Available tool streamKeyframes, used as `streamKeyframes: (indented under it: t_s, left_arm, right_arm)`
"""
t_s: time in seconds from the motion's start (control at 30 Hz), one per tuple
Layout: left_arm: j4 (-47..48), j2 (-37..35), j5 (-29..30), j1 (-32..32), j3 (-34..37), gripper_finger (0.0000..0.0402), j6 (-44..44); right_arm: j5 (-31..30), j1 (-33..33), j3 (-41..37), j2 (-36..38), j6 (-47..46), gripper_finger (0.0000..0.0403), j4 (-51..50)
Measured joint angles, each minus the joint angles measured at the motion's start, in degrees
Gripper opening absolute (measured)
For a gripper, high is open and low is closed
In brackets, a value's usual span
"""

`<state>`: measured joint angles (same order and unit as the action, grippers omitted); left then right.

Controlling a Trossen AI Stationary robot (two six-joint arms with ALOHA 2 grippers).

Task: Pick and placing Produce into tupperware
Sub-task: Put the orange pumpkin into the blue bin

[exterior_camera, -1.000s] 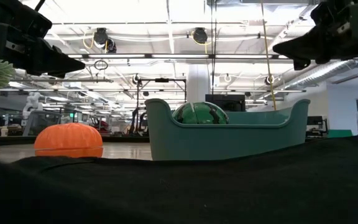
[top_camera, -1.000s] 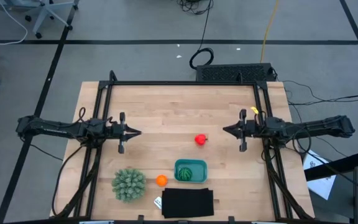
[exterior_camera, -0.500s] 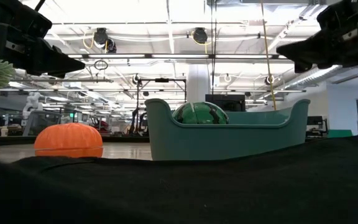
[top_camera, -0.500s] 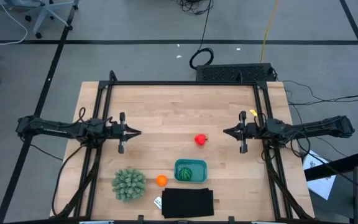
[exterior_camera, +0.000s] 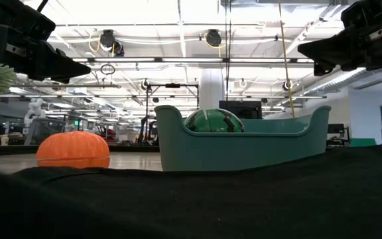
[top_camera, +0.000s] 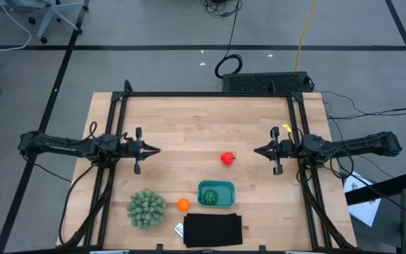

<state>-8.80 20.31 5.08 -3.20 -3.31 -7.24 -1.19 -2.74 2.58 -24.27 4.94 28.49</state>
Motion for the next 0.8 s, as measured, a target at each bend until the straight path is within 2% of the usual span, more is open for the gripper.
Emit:
streamKeyframes:
  t_s: [0.8]
  left_arm:
    - [0.02,0.00,0.01,0.02,-0.01,0.0031,0.02]
  right_arm:
    - [0.00,0.00,-0.12,0.00,-0.69,0.0000,-0.76]
